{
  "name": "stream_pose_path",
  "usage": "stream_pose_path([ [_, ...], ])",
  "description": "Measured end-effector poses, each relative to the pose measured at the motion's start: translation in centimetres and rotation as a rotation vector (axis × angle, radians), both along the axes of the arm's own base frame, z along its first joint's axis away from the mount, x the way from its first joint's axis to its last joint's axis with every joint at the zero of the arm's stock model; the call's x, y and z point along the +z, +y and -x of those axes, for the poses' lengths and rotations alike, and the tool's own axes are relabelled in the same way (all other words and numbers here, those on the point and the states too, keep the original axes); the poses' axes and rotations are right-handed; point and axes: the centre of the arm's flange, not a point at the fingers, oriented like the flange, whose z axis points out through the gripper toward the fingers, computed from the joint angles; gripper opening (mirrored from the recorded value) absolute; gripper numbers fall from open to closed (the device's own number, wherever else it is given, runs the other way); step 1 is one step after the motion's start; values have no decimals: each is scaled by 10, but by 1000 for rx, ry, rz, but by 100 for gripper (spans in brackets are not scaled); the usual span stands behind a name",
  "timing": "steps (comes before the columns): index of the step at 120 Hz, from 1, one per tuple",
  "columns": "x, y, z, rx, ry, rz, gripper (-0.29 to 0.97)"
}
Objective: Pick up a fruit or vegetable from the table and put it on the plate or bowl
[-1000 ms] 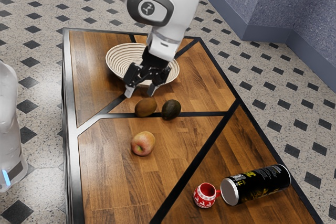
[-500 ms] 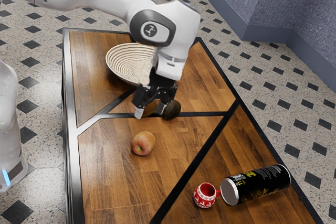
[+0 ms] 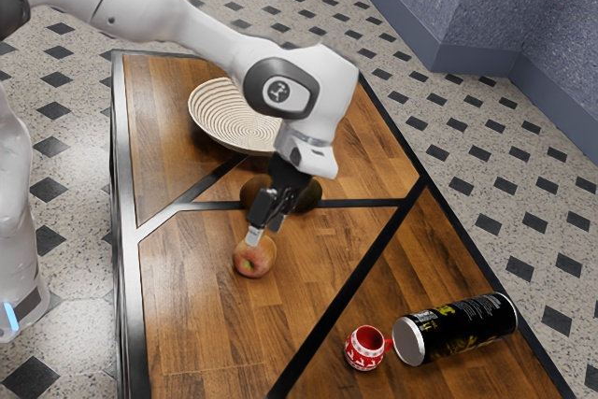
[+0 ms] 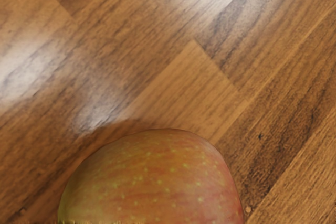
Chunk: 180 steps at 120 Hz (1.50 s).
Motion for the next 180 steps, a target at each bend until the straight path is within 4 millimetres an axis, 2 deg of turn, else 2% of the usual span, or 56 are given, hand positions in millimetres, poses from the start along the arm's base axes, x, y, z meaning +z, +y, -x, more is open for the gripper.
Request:
stream_pose_path([
  [26, -11, 1, 4, 55, 34, -14, 68],
  [54, -23, 0, -2, 98, 41, -24, 68],
  [68, -25, -20, -1, 67, 8, -62, 68],
  [80, -36, -24, 0, 70, 8, -83, 67],
  [88, -47, -22, -1, 78, 15, -103, 60],
  [99, -51, -19, -3, 90, 6, -138, 44],
  [118, -41, -18, -2, 128, -11, -175, 31],
  [130, -19, -14, 2, 163, -37, -191, 32],
  [140, 7, -9, -5, 192, -87, -219, 30],
  [150, 32, 15, -17, 262, -121, -238, 31],
  [170, 69, 103, -37, 476, -141, -249, 24],
  [180, 89, 133, -42, 555, -172, -282, 22],
])
